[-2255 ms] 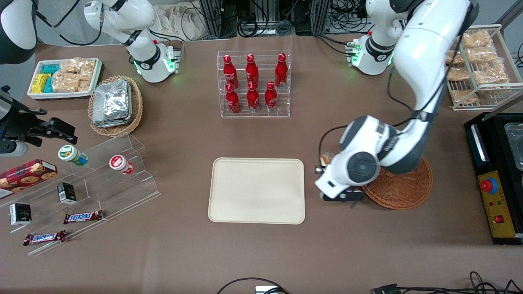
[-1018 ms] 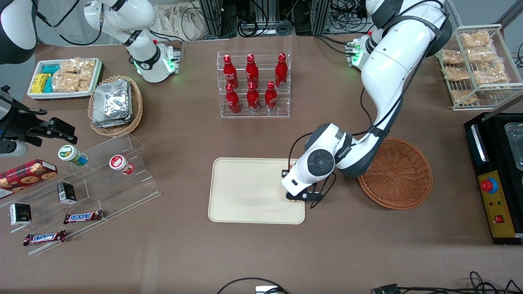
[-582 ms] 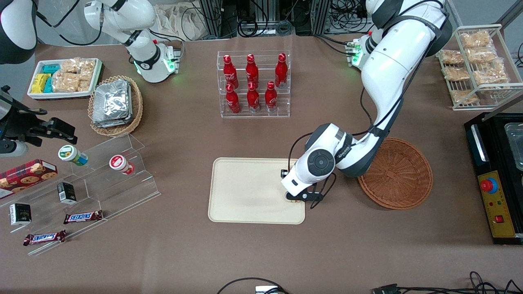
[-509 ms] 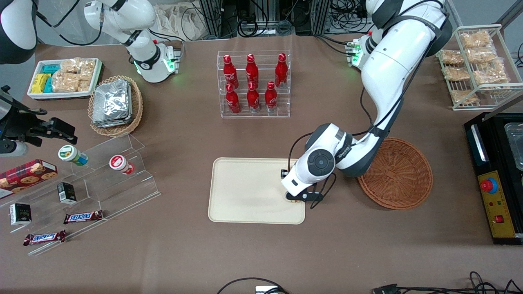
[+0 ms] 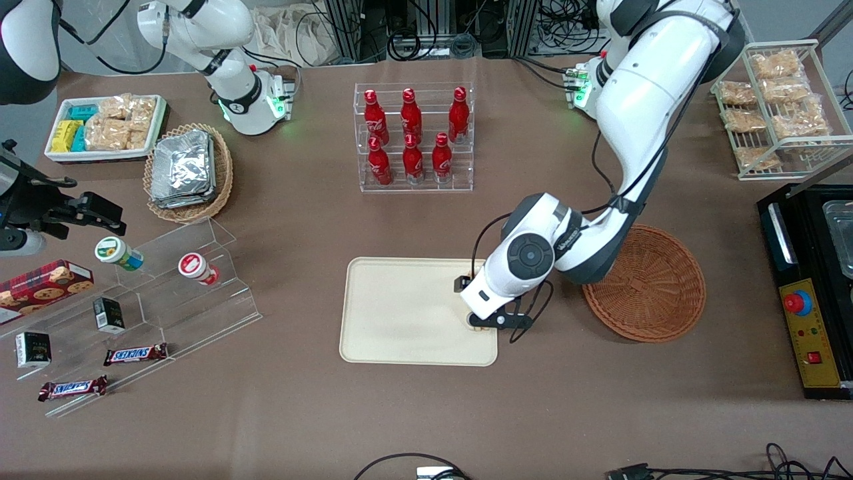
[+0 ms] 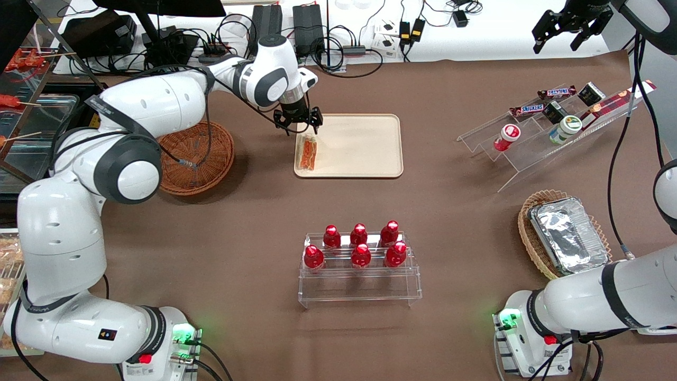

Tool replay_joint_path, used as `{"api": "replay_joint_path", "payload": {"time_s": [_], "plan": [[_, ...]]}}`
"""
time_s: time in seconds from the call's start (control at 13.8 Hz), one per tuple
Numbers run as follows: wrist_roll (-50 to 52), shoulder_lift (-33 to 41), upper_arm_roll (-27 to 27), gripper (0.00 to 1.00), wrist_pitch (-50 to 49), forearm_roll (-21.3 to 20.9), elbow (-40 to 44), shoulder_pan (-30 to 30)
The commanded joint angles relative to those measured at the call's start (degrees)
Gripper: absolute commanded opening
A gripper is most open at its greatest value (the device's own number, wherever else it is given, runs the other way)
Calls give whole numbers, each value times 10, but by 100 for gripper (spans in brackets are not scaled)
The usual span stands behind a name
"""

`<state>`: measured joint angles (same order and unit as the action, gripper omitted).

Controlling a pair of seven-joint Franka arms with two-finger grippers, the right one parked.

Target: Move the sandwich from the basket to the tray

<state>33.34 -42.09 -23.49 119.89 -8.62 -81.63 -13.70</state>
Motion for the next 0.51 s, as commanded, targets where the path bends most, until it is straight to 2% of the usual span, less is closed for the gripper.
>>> {"api": "replay_joint_path", "payload": {"time_s": [0.0,0.44], "plan": [[-1,84,3,100,-11,-3,-72,30],[-17,249,2,100,-72,-3,-192,64]]}}
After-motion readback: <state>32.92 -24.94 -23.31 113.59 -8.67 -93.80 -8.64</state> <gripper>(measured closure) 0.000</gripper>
